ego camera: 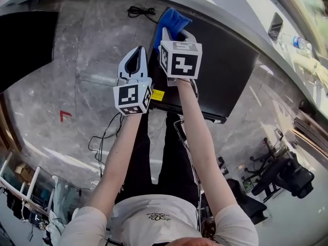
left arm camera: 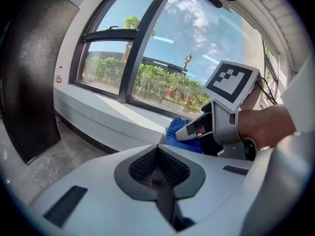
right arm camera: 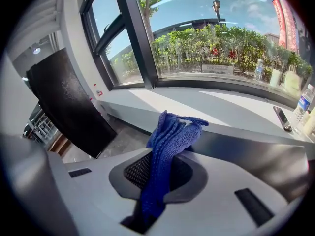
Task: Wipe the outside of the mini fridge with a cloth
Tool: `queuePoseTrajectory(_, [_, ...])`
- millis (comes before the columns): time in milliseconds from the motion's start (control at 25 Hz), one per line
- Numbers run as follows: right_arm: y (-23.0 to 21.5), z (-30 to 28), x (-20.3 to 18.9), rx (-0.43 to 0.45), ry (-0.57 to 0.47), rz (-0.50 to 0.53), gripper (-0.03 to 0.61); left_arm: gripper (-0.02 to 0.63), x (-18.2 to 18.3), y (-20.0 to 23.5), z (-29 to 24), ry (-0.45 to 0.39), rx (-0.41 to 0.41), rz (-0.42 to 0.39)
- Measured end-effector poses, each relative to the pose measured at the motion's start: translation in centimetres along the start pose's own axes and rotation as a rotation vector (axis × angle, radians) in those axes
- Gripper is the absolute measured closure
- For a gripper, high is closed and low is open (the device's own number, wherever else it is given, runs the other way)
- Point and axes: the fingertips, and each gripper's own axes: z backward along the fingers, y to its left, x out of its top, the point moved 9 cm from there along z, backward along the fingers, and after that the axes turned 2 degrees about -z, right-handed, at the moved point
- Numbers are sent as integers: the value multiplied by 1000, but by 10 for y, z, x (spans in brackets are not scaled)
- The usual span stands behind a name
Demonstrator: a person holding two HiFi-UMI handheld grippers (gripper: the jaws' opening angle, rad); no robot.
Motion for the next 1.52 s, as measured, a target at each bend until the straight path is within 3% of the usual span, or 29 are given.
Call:
queuePoseTrajectory(520, [-95,47,-37,-27,3,-68,506,609,-15,-104,-4,10,-71,-25])
queuePoseTrajectory(1200, [-230,114,-78,-188,0,-124,506,609,-31,-209,-25,59,-206,-121])
queuePoseTrajectory(1520, [-274,142,-95,-260,8,-105,506,609,-45,-229,-24,81,-242,-161])
